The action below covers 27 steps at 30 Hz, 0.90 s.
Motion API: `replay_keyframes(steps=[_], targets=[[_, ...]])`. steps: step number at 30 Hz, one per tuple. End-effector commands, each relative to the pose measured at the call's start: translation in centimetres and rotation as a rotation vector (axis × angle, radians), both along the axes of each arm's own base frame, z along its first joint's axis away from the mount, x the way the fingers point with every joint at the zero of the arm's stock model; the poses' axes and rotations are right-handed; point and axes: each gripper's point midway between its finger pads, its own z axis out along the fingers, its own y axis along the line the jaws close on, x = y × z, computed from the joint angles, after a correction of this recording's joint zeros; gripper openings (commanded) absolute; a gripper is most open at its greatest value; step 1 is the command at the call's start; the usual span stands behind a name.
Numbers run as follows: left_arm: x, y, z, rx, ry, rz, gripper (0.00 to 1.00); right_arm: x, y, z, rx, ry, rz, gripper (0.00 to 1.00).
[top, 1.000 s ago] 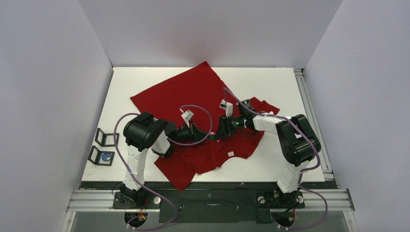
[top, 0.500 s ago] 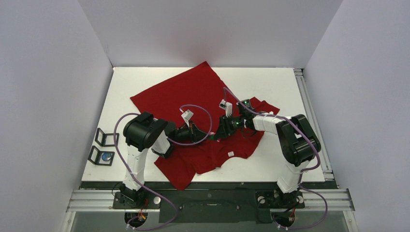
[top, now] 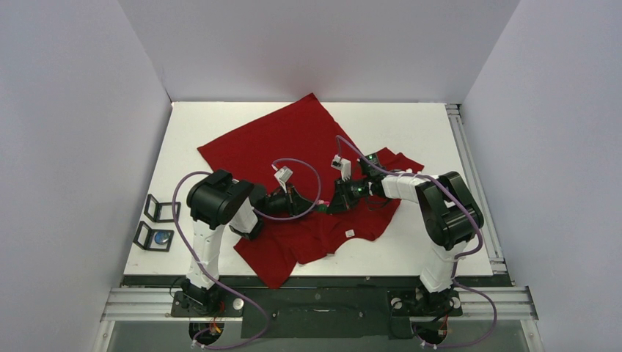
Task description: Remove the brooch from the garment
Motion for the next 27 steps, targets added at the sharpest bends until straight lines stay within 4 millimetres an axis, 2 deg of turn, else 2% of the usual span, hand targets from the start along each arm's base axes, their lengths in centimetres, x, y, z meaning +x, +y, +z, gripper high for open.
replay_keyframes(steps=[1,3,7,18,27], targets=[[0.2,-0.1,2.2,-0.058,-0.121,-0.014,0.09,1.1,1.3,2.0,0.065,-0.089,0.041,0.0],[0.2,0.0,2.6,-0.059,-0.136,-0.013,0.21,0.9,1.2,2.0,0.062,-0.093,0.048,0.0],[-0.3,0.2,3.1,-0.056,-0.156,-0.02,0.31,0.7,1.0,2.0,0.057,-0.094,0.055,0.0],[-1.8,-0.4,3.1,-0.051,-0.181,-0.083,0.41,0.6,1.2,1.9,0.06,-0.078,0.064,0.0],[-1.4,-0.8,2.8,-0.052,-0.174,-0.069,0.41,0.3,1.4,2.4,0.074,-0.08,0.063,0.0]])
